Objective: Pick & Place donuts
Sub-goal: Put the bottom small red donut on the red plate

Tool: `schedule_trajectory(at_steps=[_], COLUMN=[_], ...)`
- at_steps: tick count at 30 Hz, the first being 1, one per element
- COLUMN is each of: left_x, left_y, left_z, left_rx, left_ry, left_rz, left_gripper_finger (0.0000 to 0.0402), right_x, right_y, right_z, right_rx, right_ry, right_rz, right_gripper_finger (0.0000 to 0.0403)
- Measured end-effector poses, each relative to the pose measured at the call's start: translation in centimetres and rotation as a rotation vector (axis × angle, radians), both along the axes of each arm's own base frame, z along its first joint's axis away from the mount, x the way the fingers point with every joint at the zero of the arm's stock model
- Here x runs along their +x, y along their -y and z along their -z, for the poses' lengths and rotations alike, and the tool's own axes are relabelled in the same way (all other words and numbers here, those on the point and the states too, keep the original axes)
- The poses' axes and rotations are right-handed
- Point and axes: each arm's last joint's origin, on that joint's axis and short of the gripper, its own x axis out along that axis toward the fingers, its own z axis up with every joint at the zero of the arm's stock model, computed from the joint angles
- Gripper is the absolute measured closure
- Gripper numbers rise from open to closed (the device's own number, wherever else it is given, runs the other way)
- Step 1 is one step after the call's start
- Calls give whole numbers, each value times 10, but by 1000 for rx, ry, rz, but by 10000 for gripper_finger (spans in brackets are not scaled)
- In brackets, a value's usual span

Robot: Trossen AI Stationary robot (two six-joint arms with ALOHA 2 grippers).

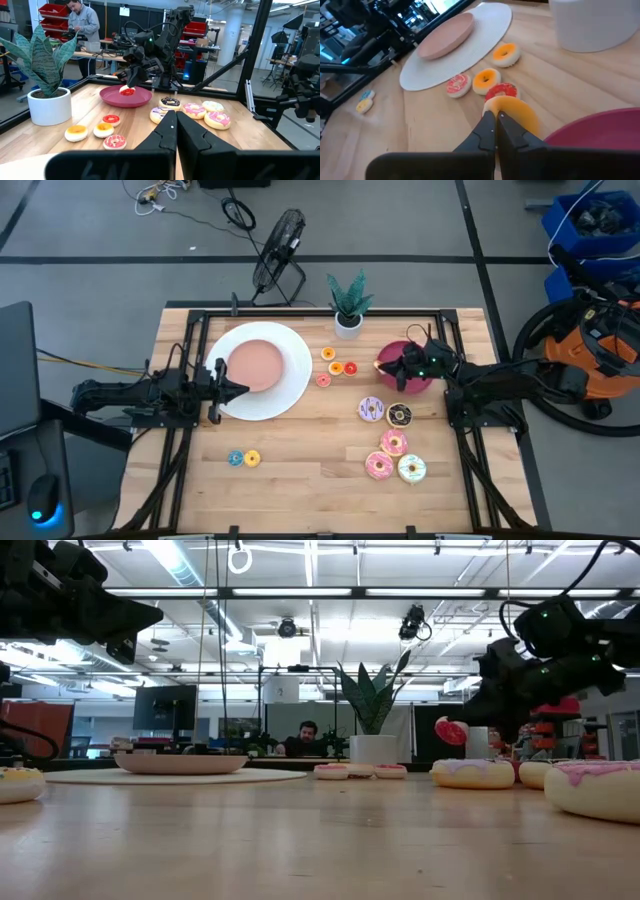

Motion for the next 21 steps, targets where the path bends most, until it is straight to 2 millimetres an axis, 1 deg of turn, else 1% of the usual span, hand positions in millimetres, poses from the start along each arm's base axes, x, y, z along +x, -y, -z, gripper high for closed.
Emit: schedule_trajectory(at_steps=[5,11,21], left_x=[0,0,0], left_y=[0,0,0], left_z=[0,0,0], left_rx=[0,0,0], left_ry=[0,0,0], left_rz=[0,0,0], left_gripper_finger=[394,394,394], right_x=[-1,-2,-3], right_y=[-1,-3,-3], right_z=[3,2,-4], right_rx=[14,35,2], right_ry=[-29,0,32], right_rz=[-22,-128,-154], right_gripper_finger=[403,403,403])
